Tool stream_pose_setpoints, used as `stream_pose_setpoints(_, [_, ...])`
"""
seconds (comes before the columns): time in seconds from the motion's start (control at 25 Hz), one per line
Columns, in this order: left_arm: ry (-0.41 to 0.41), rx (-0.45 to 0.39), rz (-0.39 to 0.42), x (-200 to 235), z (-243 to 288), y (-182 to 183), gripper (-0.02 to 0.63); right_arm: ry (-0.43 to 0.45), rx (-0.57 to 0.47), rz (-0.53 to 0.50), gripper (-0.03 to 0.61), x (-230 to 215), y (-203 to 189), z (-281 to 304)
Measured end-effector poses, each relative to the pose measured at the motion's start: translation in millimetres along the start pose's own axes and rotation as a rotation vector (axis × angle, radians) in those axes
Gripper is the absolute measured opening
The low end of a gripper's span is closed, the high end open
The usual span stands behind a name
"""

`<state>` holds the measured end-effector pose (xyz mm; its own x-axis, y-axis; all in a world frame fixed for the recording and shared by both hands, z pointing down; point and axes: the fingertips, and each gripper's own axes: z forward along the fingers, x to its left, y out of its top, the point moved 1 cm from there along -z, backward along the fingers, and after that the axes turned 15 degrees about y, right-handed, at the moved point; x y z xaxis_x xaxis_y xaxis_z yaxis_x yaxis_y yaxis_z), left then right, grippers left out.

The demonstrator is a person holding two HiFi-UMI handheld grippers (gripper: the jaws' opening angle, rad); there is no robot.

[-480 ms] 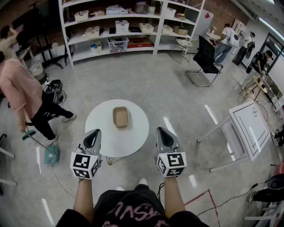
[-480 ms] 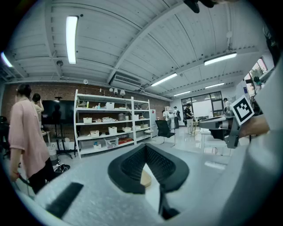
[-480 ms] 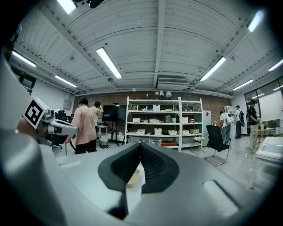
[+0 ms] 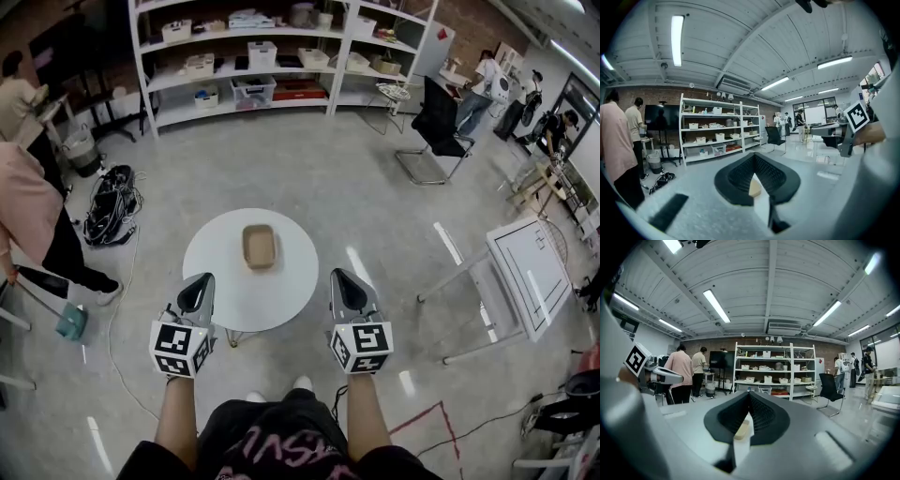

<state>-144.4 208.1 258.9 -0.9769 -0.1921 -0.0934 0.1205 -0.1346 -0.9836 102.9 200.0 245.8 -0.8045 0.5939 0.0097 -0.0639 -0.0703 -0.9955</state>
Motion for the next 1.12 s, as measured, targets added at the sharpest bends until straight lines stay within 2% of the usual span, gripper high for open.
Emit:
stream_pose_setpoints(0.52, [-0.012,0.027,-0.031,23,-10,-16,-0.002,0.011,0.029,-0.021,0.011,31,0,13])
stream_pose_setpoints(1.12, [-0.032,0.043,-0.014,23,13,-23,-0.002,0.033,0.026,-0.012,0.011,26,-7,35])
